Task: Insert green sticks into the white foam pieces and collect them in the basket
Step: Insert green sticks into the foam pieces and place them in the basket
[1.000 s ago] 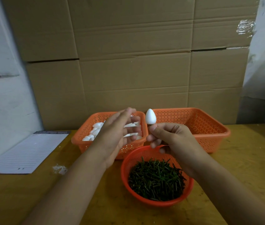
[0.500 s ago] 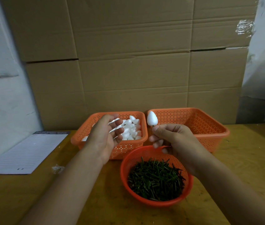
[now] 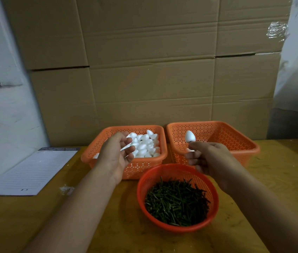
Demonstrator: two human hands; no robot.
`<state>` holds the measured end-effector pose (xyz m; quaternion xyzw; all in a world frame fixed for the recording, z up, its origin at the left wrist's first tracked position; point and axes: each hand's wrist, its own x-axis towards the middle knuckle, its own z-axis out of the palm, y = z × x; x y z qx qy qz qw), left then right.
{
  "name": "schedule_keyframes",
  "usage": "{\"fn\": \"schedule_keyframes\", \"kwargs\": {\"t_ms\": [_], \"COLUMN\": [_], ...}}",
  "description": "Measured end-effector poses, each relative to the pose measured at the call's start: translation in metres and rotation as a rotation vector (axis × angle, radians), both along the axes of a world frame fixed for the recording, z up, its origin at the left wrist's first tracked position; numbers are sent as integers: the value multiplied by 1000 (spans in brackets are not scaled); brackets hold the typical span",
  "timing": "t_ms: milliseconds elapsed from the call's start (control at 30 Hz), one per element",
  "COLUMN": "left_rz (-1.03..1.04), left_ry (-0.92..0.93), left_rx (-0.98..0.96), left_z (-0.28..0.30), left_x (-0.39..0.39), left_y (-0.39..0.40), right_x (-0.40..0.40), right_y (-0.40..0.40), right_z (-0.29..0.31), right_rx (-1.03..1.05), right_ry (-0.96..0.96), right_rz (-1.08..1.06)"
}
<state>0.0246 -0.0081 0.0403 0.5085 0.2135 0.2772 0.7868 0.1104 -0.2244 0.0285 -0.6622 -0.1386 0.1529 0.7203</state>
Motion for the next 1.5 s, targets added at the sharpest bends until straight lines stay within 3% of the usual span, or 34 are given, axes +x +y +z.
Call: {"fn": "schedule_keyframes", "kwargs": {"t_ms": [233, 467, 733, 833, 933, 1033, 1233, 1333, 1500], "left_rz": [90, 106, 86, 91, 149, 144, -186, -327, -470], "left_ry": [43, 110, 145, 143, 154, 276, 756, 990, 1214], "left_rx": [126, 477, 542, 612, 819, 1061, 1290, 1367, 1574], "left_z": [-8, -14, -15, -17, -19, -17, -2, 5, 12], "left_x": [4, 5, 4, 5, 10, 20, 52, 61, 70], "left_y": [13, 7, 5, 8, 13, 22, 33, 30, 22], "right_x": [23, 35, 42, 36, 22, 2, -25, -29, -28], "right_y": [-15, -20, -22, -21, -17, -10, 3, 8, 9], "right_z": [-11, -14, -13, -11, -5, 3, 7, 4, 1], "right_rx": [-7, 84, 245, 201, 14, -196, -661, -788, -831], "right_ry": [128, 188, 206, 182, 71, -72, -430, -541, -613], "right_rz": [-67, -84, -107, -56, 36, 182, 490, 560, 565]}}
